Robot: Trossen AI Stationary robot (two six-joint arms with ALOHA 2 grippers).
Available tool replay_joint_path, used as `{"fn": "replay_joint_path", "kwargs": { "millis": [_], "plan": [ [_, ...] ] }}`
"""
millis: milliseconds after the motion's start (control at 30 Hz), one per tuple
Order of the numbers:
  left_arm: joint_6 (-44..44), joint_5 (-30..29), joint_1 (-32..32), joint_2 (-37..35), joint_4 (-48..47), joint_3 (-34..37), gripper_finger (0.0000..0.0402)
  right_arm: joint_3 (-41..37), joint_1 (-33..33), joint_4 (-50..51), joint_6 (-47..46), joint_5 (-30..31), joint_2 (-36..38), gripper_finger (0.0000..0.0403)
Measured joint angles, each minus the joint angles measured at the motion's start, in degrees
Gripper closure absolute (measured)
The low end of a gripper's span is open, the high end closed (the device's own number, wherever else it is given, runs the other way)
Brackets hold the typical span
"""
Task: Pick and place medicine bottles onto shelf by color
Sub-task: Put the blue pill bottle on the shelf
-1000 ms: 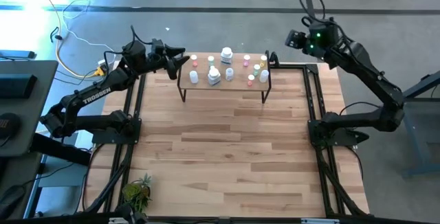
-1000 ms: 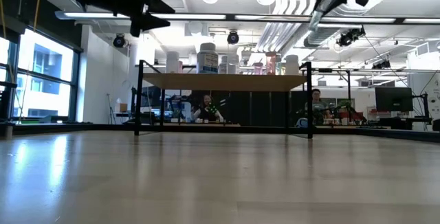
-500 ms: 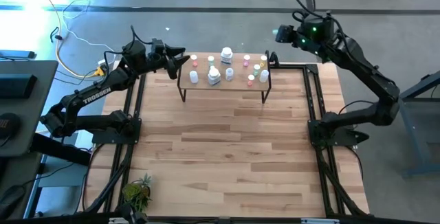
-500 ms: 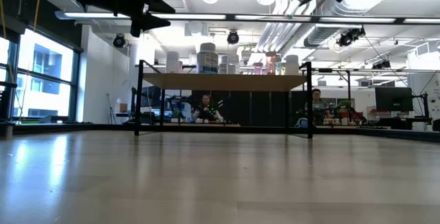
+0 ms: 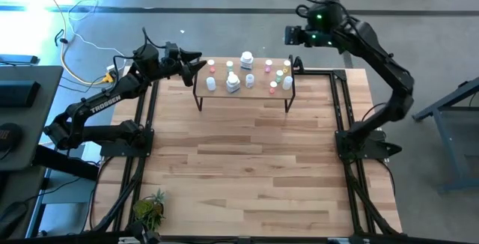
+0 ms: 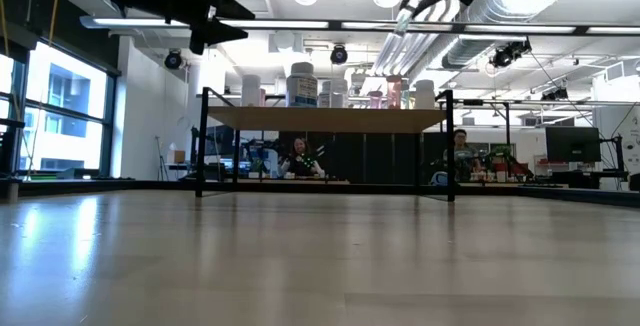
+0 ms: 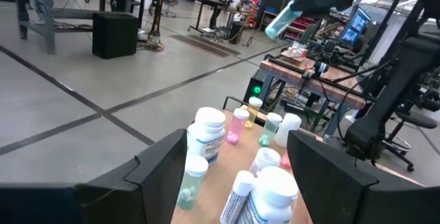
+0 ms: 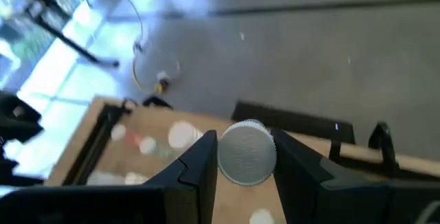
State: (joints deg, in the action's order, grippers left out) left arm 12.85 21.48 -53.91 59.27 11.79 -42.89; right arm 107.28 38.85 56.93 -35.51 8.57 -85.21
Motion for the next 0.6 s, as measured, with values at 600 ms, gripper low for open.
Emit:
{"fn": "replay_joint_path", "kwargs": {
  "millis": [600],
  "plan": [
    [-1.06, 0.00, -0.02, 0.00, -0.14, 0.00, 0.0161, 8.16, -7.27, 10.34, 0.60, -9.00, -15.08, 0.0297]
  ]
}}
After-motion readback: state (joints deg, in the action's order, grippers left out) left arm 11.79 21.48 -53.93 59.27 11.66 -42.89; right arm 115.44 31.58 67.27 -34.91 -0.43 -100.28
